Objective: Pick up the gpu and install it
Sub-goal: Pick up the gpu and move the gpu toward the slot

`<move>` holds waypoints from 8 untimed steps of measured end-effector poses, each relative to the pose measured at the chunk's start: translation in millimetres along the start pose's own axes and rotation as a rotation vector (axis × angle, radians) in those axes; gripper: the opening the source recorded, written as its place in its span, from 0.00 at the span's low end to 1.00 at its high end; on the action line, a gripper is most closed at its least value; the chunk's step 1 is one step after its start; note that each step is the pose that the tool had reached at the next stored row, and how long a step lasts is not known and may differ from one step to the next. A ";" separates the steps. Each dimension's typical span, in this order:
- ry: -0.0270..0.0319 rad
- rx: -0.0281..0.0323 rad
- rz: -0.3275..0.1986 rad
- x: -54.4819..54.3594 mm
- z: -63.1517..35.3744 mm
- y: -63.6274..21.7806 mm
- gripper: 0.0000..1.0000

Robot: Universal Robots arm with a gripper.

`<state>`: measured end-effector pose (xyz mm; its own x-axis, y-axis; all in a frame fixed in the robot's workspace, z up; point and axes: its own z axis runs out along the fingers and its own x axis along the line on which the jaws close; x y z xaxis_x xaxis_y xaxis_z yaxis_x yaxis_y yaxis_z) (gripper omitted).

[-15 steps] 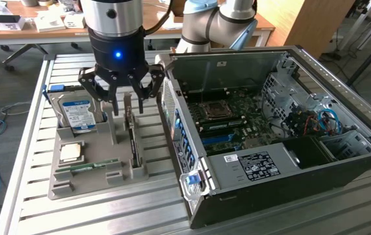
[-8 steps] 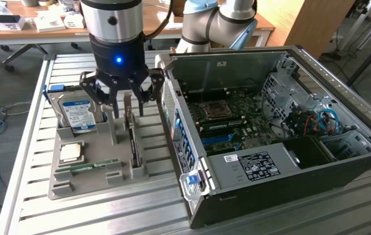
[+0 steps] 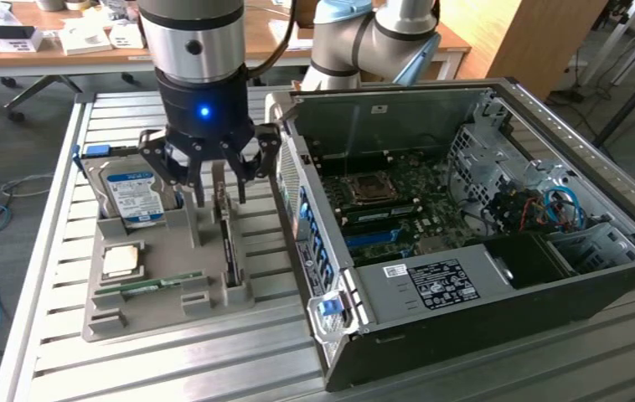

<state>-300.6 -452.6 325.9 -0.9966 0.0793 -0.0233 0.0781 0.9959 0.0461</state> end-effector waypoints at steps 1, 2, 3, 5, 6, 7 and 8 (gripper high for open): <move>0.0000 -0.0001 0.000 0.0 1.0 0.0 0.53; -0.0001 -0.0001 0.000 0.0 1.9 -0.1 0.53; -0.0001 -0.0001 0.000 0.0 2.8 -0.1 0.53; -0.0001 -0.0001 0.000 0.1 4.6 -0.2 0.53; 0.0000 0.0000 0.000 0.1 5.4 -0.2 0.53; -0.0001 -0.0001 0.000 0.1 6.3 -0.3 0.53; -0.0001 -0.0001 0.000 0.2 7.0 -0.3 0.53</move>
<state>-300.6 -452.6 318.9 -0.9966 0.0793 -0.0233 0.0781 0.9959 0.0461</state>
